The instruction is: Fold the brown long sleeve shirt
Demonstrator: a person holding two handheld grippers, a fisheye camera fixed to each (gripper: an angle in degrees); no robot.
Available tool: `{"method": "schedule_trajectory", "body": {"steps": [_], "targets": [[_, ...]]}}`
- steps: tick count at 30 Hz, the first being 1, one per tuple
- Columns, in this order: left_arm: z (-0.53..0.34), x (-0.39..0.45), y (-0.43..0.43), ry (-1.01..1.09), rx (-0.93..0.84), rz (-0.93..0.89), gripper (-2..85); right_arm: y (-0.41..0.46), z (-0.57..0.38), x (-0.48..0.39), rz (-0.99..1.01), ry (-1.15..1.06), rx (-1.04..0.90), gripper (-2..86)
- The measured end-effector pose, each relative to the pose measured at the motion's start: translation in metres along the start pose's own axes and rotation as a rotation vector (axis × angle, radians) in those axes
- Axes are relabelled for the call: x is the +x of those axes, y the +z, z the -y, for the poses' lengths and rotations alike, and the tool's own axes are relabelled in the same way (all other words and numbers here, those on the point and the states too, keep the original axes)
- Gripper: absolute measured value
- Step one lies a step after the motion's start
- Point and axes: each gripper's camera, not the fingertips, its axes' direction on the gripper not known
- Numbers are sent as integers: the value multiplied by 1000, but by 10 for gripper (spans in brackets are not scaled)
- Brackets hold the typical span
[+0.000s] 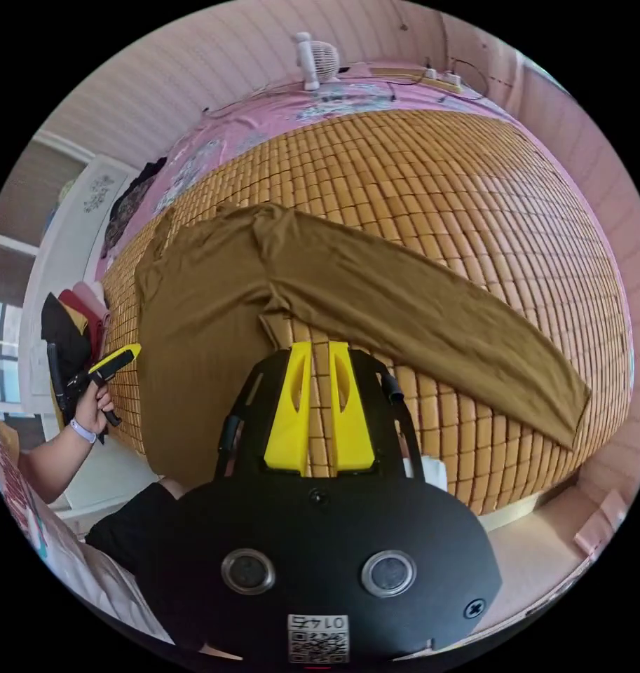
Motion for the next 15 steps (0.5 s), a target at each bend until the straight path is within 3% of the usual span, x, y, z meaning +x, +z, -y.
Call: {"method": "schedule_trajectory", "body": {"steps": [4,8,15], "targets": [[-36,-26,-28,-84,-9,8,-6,45,106,-125,158,-252,-18,52],[-56,-32,-41,-104,-43,4,3,81,187,-235,195,-401,-32,65],[-70,-35,-82,-113,12,-47,-2,162,309,-370,-30,-375,-69,109]]}}
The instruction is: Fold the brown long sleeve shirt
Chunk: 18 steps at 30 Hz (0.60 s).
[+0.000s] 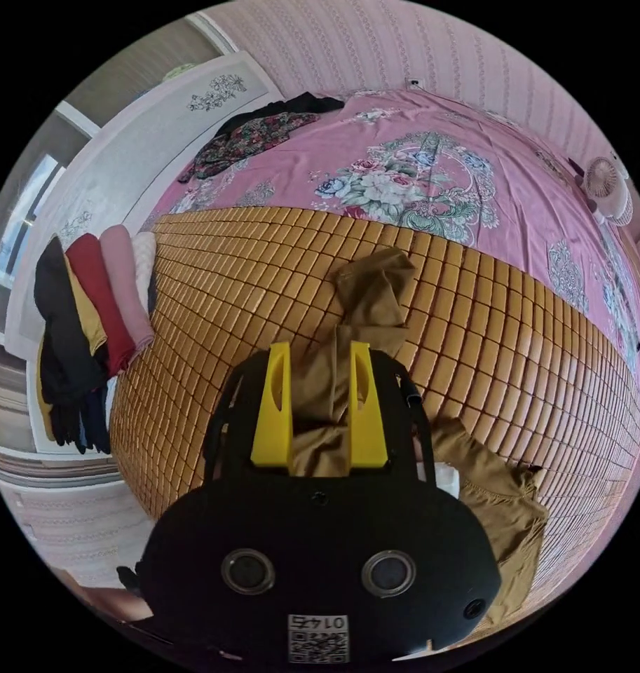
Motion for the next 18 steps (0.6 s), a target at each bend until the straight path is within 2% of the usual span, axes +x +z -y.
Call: {"method": "schedule_trajectory", "body": {"steps": [2,5,8,10,13,16,18], "targets": [[-3,-1,-17,-5,16,-23,-2,21,20,-1,-53,60,-96,86],[-7,-10,-43,-70,29,-110,0,19,39,-21,-52,2,-95,28],[-15,-19,-84,-116,90,-134,-3,5,52,-75,174,-321,-144,17],[-20,-22,-112,-125,117,-131,-4,-33,41,-134,542,-756,-188,14],[-31,-31,-154,-149,143,-108,-4,-84,23,-179,651,-1031,-90,28],[-46,-45,-186,-196,140,-64,0,-94,32,-188,595,-1006,-49,81],[-57,-56,-199,-241,122,-44,3,-82,39,-182,500,-938,-54,85]]}}
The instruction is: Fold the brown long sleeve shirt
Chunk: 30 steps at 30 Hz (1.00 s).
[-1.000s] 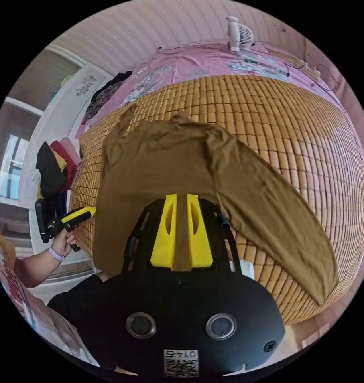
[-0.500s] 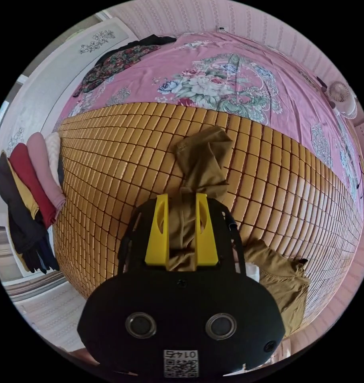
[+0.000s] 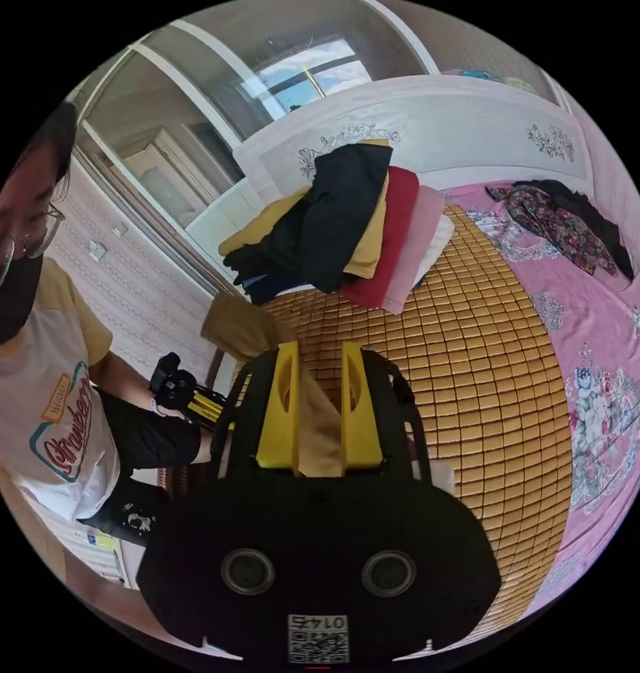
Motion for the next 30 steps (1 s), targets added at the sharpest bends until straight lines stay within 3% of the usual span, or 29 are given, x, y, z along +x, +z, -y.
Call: {"method": "schedule_trajectory", "body": {"steps": [5,10,16,20,25,30], "targets": [[-28,-28,-43,-105,-71,59,19,32,-28,38,-126,281,-113,79],[-37,-62,-101,-234,-16,185,39,77,-43,50,-282,442,-234,86],[-21,-106,-128,-422,21,187,71,119,-17,44,-404,425,-293,87],[-17,-115,-103,-507,-141,112,65,141,-4,37,-534,398,-353,68],[-27,-118,-135,-494,-66,142,0,151,6,35,-567,388,-359,35],[-35,-130,-226,-464,211,211,-9,140,4,51,-472,516,-290,-6]]}}
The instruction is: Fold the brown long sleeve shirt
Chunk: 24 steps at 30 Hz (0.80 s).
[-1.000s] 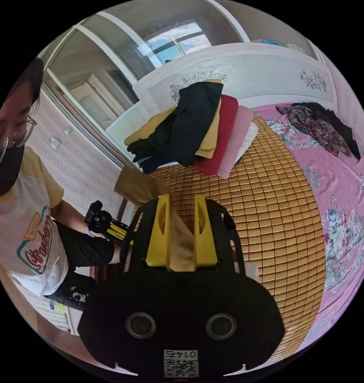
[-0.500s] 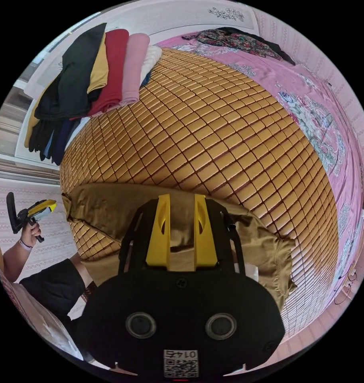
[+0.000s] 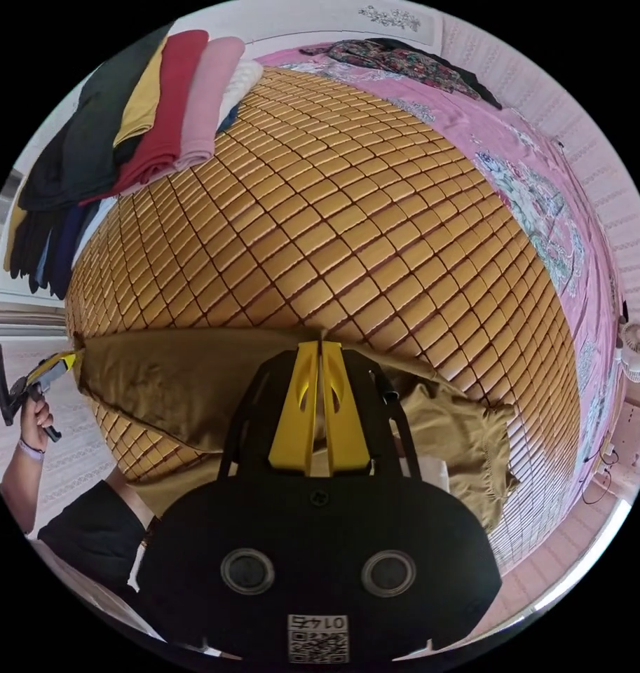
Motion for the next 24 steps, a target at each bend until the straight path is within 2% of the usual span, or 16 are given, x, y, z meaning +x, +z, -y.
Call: {"method": "schedule_trajectory", "body": {"steps": [2,7,12,14,17,21,24], "targets": [[7,-20,-40,-13,123,-18,-10,-4,-1,6,35,29,38,-8],[5,-56,-66,-74,182,-64,-9,-9,-6,18,88,113,105,-9],[-6,-95,-34,-237,47,-60,-3,-1,-9,22,108,153,112,-8],[-12,-115,-18,-315,-26,-160,14,0,-11,22,119,160,126,-8],[-19,-122,-21,-305,-71,-237,35,-5,-17,24,94,144,142,-6],[-9,-116,-44,-227,-79,-154,38,-12,-30,30,87,112,129,-3],[7,-114,-67,-175,-22,-99,39,-14,-39,23,97,73,124,-1]]}}
